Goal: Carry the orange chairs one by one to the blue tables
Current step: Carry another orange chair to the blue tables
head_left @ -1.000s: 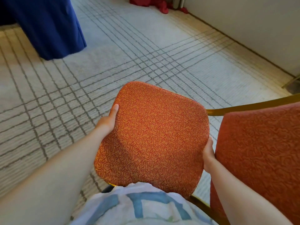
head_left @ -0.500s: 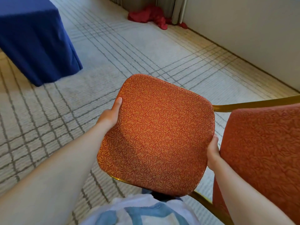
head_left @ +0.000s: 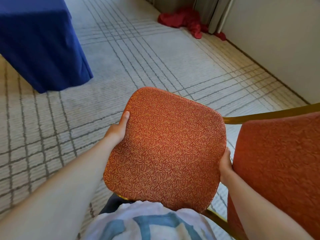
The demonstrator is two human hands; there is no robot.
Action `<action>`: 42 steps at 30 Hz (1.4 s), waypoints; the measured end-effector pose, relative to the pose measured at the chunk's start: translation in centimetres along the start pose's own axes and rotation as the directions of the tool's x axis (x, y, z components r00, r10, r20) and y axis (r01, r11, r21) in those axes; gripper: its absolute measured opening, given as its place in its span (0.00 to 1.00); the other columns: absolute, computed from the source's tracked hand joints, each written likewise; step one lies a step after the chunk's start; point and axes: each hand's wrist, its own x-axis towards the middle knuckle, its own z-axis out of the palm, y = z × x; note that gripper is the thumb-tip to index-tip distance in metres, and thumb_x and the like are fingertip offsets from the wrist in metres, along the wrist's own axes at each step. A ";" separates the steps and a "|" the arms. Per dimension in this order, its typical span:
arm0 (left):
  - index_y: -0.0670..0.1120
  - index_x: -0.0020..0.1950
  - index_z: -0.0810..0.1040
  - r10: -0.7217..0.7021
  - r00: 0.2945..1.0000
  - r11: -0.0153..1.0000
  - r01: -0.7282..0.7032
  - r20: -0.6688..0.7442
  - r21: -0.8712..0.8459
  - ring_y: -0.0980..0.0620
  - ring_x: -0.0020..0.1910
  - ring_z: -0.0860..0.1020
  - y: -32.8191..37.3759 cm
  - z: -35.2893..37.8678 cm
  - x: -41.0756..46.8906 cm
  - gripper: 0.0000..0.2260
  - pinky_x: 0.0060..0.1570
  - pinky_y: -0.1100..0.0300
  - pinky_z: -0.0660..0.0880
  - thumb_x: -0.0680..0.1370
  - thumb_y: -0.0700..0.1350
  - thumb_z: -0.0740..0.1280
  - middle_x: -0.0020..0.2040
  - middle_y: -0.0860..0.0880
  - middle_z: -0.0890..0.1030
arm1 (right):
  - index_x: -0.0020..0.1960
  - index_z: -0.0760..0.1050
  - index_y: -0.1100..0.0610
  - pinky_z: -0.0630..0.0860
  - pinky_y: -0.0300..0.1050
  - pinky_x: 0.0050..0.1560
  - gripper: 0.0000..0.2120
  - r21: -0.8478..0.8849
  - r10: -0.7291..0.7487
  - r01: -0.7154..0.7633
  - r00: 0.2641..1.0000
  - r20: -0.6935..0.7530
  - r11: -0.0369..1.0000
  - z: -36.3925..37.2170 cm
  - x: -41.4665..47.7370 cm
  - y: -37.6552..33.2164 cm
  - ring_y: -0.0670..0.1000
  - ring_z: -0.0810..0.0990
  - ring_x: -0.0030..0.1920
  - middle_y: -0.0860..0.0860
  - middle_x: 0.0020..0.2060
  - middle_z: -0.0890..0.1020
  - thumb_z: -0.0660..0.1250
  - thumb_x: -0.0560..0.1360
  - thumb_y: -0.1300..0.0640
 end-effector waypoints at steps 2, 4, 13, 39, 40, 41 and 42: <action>0.39 0.68 0.74 -0.027 0.999 0.999 0.026 -0.021 -0.035 0.38 0.67 0.71 2.0 -0.3 2.1 0.49 0.67 0.50 0.64 0.70 0.78 0.44 0.68 0.36 0.73 | 0.76 0.63 0.56 0.64 0.57 0.72 0.34 -0.032 -0.006 0.006 1.000 0.014 0.999 1.6 2.5 -2.5 0.61 0.67 0.72 0.57 0.72 0.70 0.40 0.81 0.37; 0.39 0.68 0.74 -0.039 0.998 0.998 0.038 -0.045 -0.041 0.38 0.67 0.72 3.7 -0.6 4.7 0.49 0.67 0.50 0.64 0.70 0.78 0.44 0.67 0.36 0.74 | 0.75 0.64 0.56 0.63 0.57 0.73 0.35 -0.065 -0.003 0.004 1.000 0.006 0.998 3.4 5.1 -4.5 0.61 0.68 0.71 0.57 0.71 0.71 0.41 0.81 0.35; 0.38 0.67 0.74 -0.070 0.996 0.997 0.068 -0.048 -0.044 0.38 0.67 0.71 12.9 -2.1 18.9 0.47 0.66 0.51 0.64 0.72 0.76 0.45 0.67 0.35 0.74 | 0.77 0.61 0.54 0.63 0.57 0.73 0.35 -0.069 -0.030 0.036 0.996 0.082 0.997 12.3 17.7 -14.6 0.60 0.66 0.72 0.55 0.73 0.69 0.40 0.80 0.34; 0.36 0.69 0.72 -0.137 0.978 0.981 0.112 -0.157 -0.156 0.39 0.69 0.70 49.5 -15.2 62.3 0.48 0.68 0.52 0.63 0.72 0.76 0.44 0.68 0.35 0.72 | 0.78 0.59 0.55 0.61 0.58 0.73 0.35 -0.215 -0.067 0.121 0.968 0.241 0.969 45.4 50.9 -59.9 0.61 0.64 0.74 0.57 0.74 0.66 0.37 0.81 0.36; 0.37 0.69 0.72 -0.153 0.976 0.977 0.126 -0.154 -0.173 0.39 0.68 0.70 50.5 -15.6 63.8 0.49 0.68 0.51 0.63 0.71 0.77 0.44 0.68 0.35 0.72 | 0.78 0.59 0.55 0.60 0.58 0.73 0.35 -0.236 -0.064 0.129 0.961 0.267 0.963 46.8 51.9 -61.6 0.61 0.64 0.74 0.57 0.74 0.66 0.36 0.81 0.36; 0.38 0.69 0.73 -0.163 0.975 0.973 0.132 -0.153 -0.190 0.39 0.68 0.71 51.4 -15.9 65.1 0.50 0.68 0.51 0.63 0.70 0.77 0.44 0.68 0.36 0.73 | 0.78 0.59 0.54 0.60 0.58 0.73 0.36 -0.247 -0.048 0.123 0.956 0.289 0.961 48.1 53.1 -63.1 0.61 0.64 0.74 0.57 0.74 0.66 0.36 0.80 0.35; 0.38 0.68 0.73 -0.170 0.972 0.970 0.135 -0.164 -0.204 0.39 0.67 0.71 52.1 -16.3 66.4 0.50 0.67 0.51 0.64 0.69 0.78 0.43 0.67 0.36 0.74 | 0.78 0.59 0.54 0.60 0.59 0.73 0.36 -0.257 -0.031 0.112 0.954 0.298 0.960 49.4 54.2 -64.3 0.61 0.64 0.74 0.57 0.74 0.66 0.36 0.80 0.34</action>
